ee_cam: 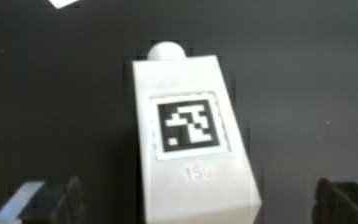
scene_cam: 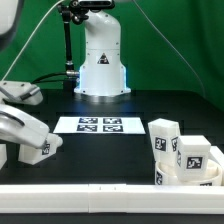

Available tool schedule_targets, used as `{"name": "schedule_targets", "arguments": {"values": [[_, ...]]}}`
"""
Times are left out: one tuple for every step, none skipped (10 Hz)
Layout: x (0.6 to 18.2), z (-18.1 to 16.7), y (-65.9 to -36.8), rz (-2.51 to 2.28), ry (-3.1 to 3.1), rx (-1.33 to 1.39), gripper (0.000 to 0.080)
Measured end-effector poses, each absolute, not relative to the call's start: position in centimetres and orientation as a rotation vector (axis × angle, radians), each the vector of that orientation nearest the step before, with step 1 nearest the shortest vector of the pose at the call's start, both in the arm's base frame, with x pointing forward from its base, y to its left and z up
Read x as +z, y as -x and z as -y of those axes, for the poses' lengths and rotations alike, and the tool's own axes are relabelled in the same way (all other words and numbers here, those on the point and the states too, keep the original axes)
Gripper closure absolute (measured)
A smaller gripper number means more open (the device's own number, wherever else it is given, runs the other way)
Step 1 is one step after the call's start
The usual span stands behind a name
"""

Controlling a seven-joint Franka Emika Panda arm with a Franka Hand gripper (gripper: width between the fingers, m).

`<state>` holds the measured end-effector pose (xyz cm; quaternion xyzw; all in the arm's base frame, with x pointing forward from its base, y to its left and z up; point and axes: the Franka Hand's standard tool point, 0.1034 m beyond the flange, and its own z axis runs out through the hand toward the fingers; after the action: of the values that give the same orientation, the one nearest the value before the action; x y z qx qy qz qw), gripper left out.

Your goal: Assemble stool

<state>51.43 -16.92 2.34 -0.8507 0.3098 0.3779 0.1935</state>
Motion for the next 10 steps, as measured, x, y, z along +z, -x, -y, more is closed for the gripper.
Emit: {"name": "schedule_targets", "arguments": {"values": [[1.9, 16.9, -51.4, -0.872, 2.391, 1.054, 0.015], [1.7, 16.7, -51.5, -0.871, 2.396, 1.047, 0.015], [1.4, 16.4, -51.5, -0.865, 2.399, 1.042, 0.015], [1.2, 16.4, -51.2, -0.868, 2.393, 1.05, 0.015], [1.0, 16.5, -51.0, -0.868, 2.391, 1.049, 0.0177], [0.8, 16.6, -50.8, -0.87, 2.392, 1.047, 0.0323], [0.7, 16.7, -50.6, -0.871, 2.395, 1.055, 0.0323], [0.7, 16.8, -50.4, -0.871, 2.399, 1.063, 0.0466], [0.7, 16.8, -50.4, -0.87, 2.399, 1.063, 0.0462], [0.7, 16.9, -50.4, -0.871, 2.399, 1.063, 0.0462]]}}
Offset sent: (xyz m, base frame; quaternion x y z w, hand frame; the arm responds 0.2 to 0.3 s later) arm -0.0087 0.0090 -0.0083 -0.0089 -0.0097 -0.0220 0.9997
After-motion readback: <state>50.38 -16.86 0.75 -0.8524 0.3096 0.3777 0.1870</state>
